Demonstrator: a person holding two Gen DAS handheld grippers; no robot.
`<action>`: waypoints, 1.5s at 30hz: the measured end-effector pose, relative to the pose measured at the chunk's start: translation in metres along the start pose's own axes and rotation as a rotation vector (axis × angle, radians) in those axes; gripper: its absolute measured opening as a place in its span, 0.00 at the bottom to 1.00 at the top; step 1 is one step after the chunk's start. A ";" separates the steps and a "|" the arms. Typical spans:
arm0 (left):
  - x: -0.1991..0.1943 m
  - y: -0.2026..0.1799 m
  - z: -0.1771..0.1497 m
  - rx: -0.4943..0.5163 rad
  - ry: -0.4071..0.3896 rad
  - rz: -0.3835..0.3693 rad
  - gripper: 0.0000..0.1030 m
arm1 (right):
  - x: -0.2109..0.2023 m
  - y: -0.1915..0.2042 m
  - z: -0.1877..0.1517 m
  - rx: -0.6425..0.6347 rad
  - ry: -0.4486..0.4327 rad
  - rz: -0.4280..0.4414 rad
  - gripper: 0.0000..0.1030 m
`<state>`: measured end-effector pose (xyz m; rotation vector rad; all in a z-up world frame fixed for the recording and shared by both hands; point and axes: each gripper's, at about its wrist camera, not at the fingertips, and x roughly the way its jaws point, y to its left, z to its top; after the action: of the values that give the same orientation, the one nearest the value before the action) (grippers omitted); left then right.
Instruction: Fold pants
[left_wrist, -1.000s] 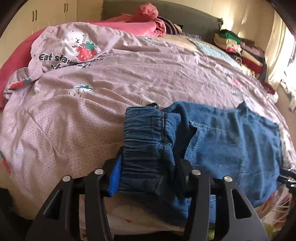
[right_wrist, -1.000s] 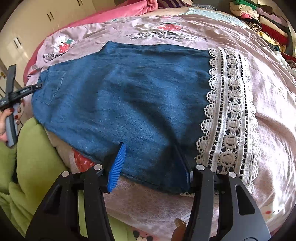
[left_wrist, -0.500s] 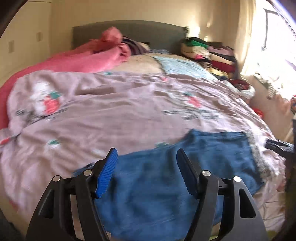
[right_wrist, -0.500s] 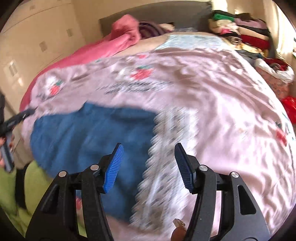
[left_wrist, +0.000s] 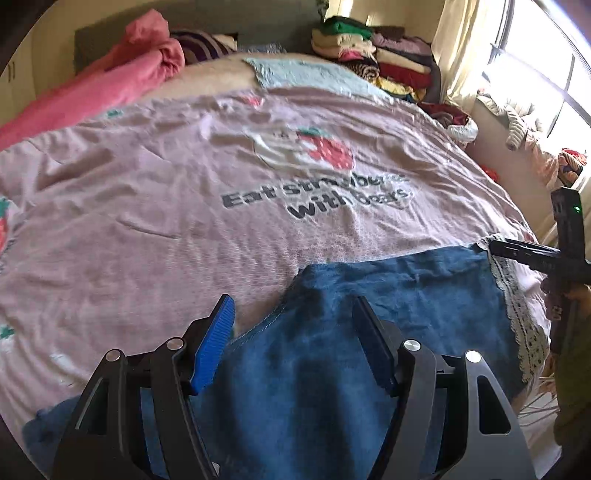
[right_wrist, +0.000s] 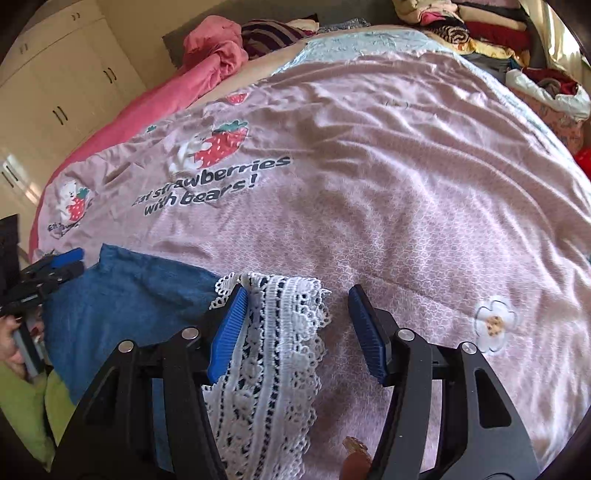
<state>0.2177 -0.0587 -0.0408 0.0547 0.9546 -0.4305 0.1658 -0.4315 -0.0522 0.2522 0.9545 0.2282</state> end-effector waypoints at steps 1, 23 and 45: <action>0.009 0.000 0.001 0.000 0.014 -0.006 0.63 | 0.001 0.000 -0.001 -0.005 -0.001 0.004 0.49; 0.015 -0.019 0.018 0.004 -0.006 -0.045 0.10 | -0.031 0.027 0.003 -0.179 -0.133 0.065 0.13; 0.025 -0.006 0.008 0.004 -0.039 0.021 0.30 | -0.023 0.011 0.011 -0.151 -0.110 -0.058 0.34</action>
<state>0.2341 -0.0739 -0.0553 0.0593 0.9143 -0.4129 0.1616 -0.4291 -0.0250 0.0966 0.8298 0.2294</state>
